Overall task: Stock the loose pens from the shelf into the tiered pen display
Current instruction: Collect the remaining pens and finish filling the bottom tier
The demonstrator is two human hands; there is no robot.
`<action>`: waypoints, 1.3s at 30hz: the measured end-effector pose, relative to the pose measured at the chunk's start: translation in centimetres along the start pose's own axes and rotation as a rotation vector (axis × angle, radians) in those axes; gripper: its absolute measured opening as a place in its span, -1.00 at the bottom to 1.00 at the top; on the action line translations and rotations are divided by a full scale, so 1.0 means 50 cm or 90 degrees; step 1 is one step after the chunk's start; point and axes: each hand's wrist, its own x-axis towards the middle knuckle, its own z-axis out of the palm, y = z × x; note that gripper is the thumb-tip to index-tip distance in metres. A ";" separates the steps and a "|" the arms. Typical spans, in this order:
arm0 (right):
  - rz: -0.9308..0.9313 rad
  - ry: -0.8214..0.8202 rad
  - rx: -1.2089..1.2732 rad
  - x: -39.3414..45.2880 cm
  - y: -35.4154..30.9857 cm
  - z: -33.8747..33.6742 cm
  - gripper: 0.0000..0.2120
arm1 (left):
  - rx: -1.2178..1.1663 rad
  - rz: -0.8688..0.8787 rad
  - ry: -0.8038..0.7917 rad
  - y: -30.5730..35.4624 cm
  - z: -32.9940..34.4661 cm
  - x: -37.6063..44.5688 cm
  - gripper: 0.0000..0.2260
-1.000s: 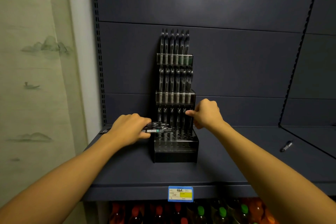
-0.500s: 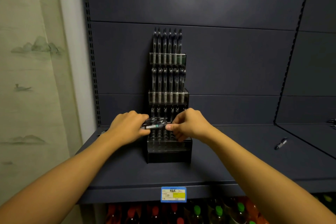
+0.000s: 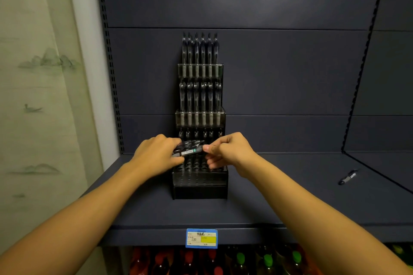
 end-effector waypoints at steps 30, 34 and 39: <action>-0.160 0.148 0.230 0.010 -0.082 0.093 -0.95 | -0.089 0.006 -0.009 -0.132 0.024 -0.028 -0.80; -0.177 0.217 0.179 0.014 -0.102 0.086 -0.81 | -0.068 0.027 -0.010 -0.155 0.040 -0.037 -0.82; -0.214 0.250 -0.099 0.024 -0.105 0.098 -0.77 | -0.059 0.032 -0.019 -0.163 0.048 -0.052 -0.81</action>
